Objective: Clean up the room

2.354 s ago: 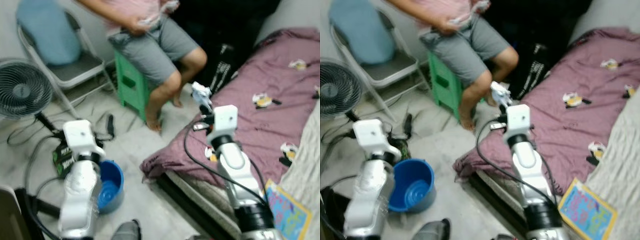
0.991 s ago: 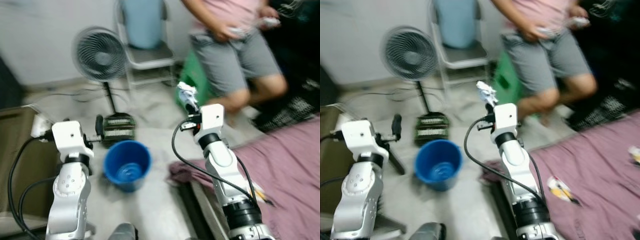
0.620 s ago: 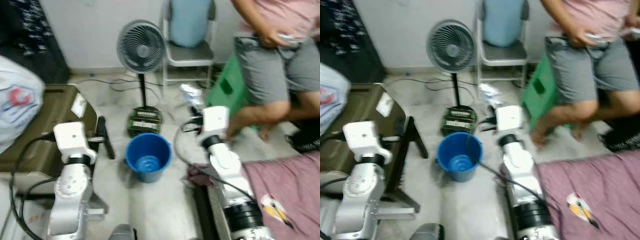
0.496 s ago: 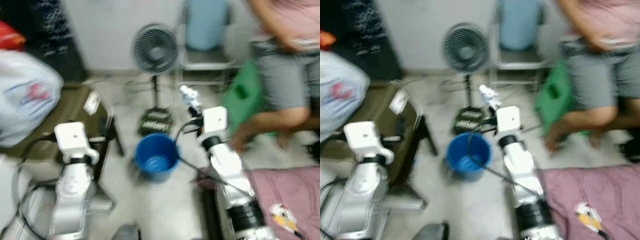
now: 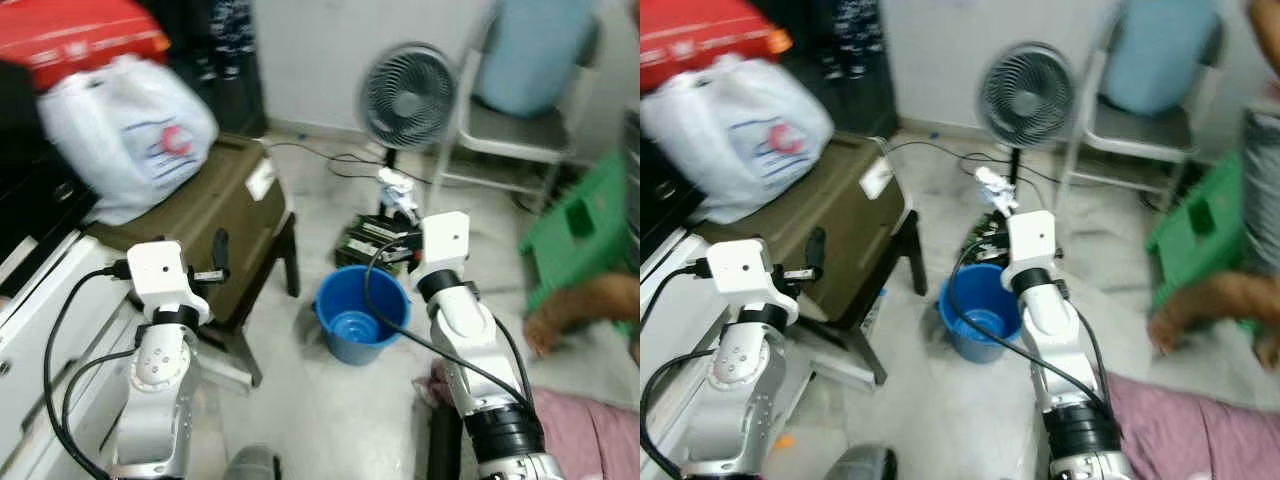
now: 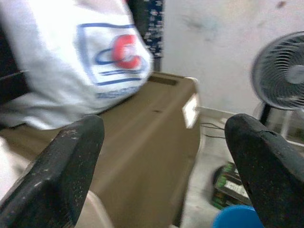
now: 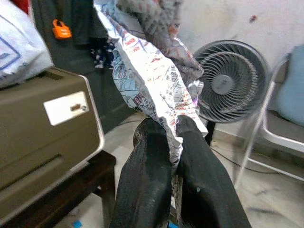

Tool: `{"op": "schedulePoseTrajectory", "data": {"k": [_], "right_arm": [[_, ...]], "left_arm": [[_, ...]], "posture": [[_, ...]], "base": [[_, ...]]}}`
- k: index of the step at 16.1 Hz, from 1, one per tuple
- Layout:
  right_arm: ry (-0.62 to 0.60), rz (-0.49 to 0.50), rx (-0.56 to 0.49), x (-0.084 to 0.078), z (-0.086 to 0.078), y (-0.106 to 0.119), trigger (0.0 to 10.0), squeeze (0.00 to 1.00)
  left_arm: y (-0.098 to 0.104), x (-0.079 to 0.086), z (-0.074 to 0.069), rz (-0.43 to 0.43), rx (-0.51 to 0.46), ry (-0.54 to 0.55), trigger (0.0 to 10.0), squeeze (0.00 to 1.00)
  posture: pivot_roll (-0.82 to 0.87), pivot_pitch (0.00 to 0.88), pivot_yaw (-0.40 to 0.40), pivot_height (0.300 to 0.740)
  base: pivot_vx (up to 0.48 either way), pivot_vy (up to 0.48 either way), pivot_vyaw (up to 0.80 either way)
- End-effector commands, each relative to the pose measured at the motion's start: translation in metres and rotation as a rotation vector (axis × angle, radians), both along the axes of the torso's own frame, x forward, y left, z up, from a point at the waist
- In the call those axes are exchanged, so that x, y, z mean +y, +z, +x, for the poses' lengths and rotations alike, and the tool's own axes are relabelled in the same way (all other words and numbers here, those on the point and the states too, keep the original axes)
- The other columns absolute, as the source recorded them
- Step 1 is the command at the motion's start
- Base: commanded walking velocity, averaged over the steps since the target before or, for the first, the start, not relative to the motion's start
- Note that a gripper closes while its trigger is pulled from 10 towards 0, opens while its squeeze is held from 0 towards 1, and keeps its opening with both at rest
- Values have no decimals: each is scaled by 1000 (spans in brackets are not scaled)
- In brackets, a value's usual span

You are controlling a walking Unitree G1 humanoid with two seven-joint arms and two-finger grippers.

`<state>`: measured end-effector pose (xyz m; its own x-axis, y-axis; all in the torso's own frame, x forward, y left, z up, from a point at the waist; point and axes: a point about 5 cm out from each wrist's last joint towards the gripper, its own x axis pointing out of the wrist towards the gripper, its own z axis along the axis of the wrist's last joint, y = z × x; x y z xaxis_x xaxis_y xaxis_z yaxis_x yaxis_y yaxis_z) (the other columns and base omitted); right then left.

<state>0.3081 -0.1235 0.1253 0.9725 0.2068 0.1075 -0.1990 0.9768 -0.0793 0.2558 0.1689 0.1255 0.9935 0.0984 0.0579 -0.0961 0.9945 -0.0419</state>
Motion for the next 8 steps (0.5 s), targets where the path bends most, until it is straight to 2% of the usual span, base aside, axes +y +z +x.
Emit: {"op": "schedulePoseTrajectory", "data": {"k": [1,6,8], "right_arm": [[5,13,0,4,-1,0,10000,0],[-16,46,18,1,0,-1,10000,0],[-16,43,16,0,1,0,10000,0]], "left_arm": [[0,2,0,-2,2,3,10000,0],[2,-1,0,-17,-17,-30,10000,0],[2,-2,0,-18,-20,-38,10000,0]], "posture": [[33,56,-14,740],[30,58,-13,740],[25,59,-13,740]], "base": [[0,0,0],[0,0,0],[0,0,-634]]}}
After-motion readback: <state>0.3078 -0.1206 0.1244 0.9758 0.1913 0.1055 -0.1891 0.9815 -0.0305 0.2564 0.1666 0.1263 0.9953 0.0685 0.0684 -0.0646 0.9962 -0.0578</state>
